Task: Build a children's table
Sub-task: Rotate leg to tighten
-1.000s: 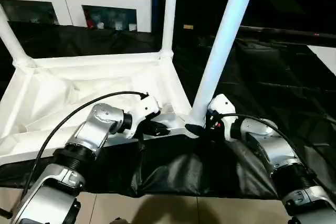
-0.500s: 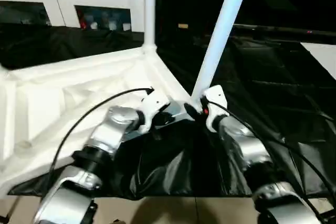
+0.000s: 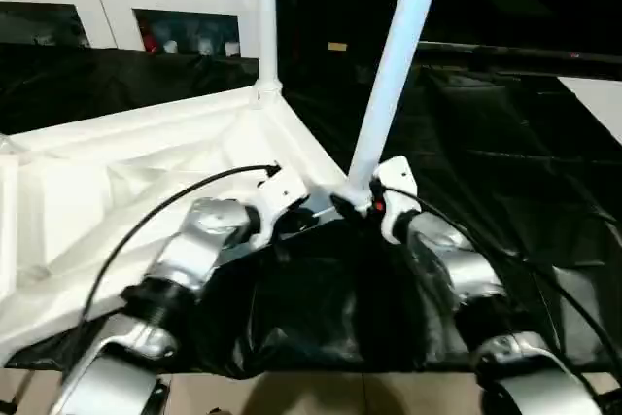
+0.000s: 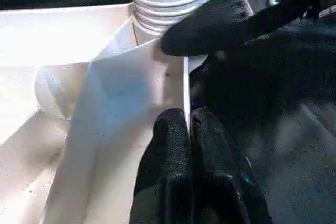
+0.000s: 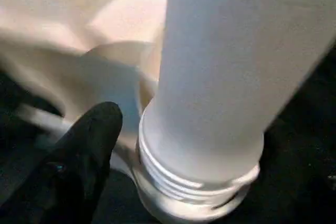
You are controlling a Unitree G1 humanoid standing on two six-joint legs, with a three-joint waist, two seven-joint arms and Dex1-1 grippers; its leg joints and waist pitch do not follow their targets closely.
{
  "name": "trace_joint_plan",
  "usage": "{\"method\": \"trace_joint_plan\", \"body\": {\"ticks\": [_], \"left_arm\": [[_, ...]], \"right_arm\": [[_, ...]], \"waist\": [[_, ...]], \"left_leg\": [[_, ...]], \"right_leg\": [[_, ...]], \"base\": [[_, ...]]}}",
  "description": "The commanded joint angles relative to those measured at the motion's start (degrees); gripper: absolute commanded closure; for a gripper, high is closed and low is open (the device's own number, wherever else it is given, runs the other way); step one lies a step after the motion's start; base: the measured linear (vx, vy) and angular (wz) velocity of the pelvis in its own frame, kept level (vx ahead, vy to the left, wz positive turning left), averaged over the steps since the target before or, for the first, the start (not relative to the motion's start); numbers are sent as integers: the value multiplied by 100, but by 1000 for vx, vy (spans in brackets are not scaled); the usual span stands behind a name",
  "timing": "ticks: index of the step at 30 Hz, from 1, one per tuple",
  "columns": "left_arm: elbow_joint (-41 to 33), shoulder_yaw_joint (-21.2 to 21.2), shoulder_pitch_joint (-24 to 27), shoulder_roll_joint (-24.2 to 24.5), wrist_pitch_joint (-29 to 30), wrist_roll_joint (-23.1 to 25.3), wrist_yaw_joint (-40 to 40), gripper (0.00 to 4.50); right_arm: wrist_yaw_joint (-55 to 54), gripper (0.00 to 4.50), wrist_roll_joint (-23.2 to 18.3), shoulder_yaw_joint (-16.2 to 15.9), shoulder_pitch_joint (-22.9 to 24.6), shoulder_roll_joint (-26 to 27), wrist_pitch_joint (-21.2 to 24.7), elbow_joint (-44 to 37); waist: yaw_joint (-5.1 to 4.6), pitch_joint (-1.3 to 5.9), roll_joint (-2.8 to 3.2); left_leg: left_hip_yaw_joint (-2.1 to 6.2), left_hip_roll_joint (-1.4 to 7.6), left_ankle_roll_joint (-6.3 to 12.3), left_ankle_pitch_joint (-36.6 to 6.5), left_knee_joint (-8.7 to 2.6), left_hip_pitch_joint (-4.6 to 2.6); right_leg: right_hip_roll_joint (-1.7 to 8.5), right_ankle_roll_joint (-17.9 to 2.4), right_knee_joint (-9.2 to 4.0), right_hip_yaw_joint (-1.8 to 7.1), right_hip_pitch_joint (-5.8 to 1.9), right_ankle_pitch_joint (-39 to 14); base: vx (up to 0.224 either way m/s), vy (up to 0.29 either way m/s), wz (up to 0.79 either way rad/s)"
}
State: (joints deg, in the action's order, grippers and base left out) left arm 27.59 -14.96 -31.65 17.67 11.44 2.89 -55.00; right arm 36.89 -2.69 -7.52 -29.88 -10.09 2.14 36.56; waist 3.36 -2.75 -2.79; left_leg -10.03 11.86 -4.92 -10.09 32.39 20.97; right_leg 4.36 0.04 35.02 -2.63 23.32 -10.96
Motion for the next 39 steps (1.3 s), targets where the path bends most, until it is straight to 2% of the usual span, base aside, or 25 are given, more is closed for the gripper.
{"method": "trace_joint_plan", "body": {"ticks": [1, 3, 4, 5, 7, 12, 14, 18, 24, 26, 29, 32, 34, 37, 39], "left_arm": [[-116, -164, 212, 112, -193, -285, -692, 450], [-165, -169, 252, 186, -211, -323, -834, 450], [-192, -176, 279, 261, -274, -364, -994, 450], [-203, -181, 288, 289, -296, -385, -1065, 450], [-286, -231, 333, 427, -283, -460, -1353, 450], [-386, -236, 370, 561, -291, -575, -1691, 450], [-440, -242, 375, 635, -263, -619, -1881, 450], [-476, -270, 356, 711, -194, -678, -2046, 450], [-421, -274, 340, 712, -226, -659, -2100, 450], [-412, -291, 343, 721, -229, -665, -2116, 450], [-406, -300, 343, 725, -205, -667, -2118, 450], [-379, -286, 346, 708, -214, -645, -2083, 450], [-262, -196, 326, 589, -188, -528, -1666, 450], [-224, -170, 310, 548, -188, -494, -1535, 450], [-124, -75, 252, 387, -139, -425, -1130, 450]], "right_arm": [[931, 41, -108, -227, 138, -289, -144, -394], [1228, 41, -139, -267, 201, -423, -174, -488], [1582, 41, -159, -353, 276, -573, -273, -585], [1721, 41, -156, -396, 303, -637, -318, -614], [2254, 41, -199, -541, 357, -849, -365, -655], [2705, 41, -309, -633, 381, -986, -433, -712], [2846, 57, -378, -601, 365, -970, -395, -750], [3095, 88, -502, -612, 342, -968, -335, -807], [3292, 137, -513, -663, 405, -1001, -330, -857], [3333, 142, -517, -668, 443, -1019, -312, -891], [3334, 173, -520, -664, 454, -1024, -311, -897], [3317, 177, -507, -659, 465, -1010, -305, -881], [3013, 179, -462, -610, 510, -865, -248, -824], [2939, 181, -449, -599, 517, -831, -244, -810], [2457, 181, -308, -546, 496, -669, -191, -668]], "waist": [[51, 339, -27], [71, 339, -22], [67, 343, 12], [82, 339, 20], [87, 346, -7], [117, 323, -24], [121, 321, -39], [147, 333, -28], [159, 349, -24], [164, 347, -25], [172, 345, -29], [172, 346, -34], [173, 342, -26], [162, 326, -32], [151, 293, -43]], "left_leg": [[-29, 115, 314, -851, -310, -19], [-35, 123, 367, -805, -302, -29], [-33, 126, 372, -810, -299, -39], [-29, 135, 367, -822, -301, -51], [-41, 129, 399, -895, -289, -60], [-43, 136, 297, -1128, -307, -78], [-42, 135, 287, -1125, -310, -68], [-42, 137, 303, -996, -302, -76], [-47, 128, 351, -822, -280, -68], [-50, 130, 348, -867, -279, -78], [-47, 131, 339, -890, -282, -71], [-45, 129, 320, -908, -278, -72], [-45, 129, 303, -935, -278, -72], [-37, 127, 233, -1115, -297, -76], [-28, 127, 136, -1365, -322, -91]], "right_leg": [[304, -1153, -381, 218, -287, -670], [298, -1244, -351, 216, -291, -459], [287, -1301, -342, 212, -293, -351], [288, -1307, -340, 211, -289, -323], [287, -1375, -327, 210, -301, -291], [312, -1316, -380, 223, -280, -871], [310, -1288, -380, 223, -283, -919], [302, -1308, -349, 219, -282, -754], [298, -1403, -312, 213, -299, -436], [297, -1403, -320, 212, -294, -496], [304, -1376, -323, 213, -299, -565], [303, -1363, -324, 213, -296, -610], [303, -1355, -328, 215, -289, -633], [311, -1284, -363, 215, -287, -952], [321, -1160, -426, 221, -265, -1453]], "base": [[0, 0, 0], [26, 0, 1], [0, 0, 0], [0, 0, 0], [0, 0, 0], [0, 0, 0], [0, 0, 0], [0, 0, 0], [0, 0, 0], [0, 0, 0], [0, 0, 0], [0, 0, 0], [0, 0, 0], [0, 0, 0], [0, 0, 0]]}}
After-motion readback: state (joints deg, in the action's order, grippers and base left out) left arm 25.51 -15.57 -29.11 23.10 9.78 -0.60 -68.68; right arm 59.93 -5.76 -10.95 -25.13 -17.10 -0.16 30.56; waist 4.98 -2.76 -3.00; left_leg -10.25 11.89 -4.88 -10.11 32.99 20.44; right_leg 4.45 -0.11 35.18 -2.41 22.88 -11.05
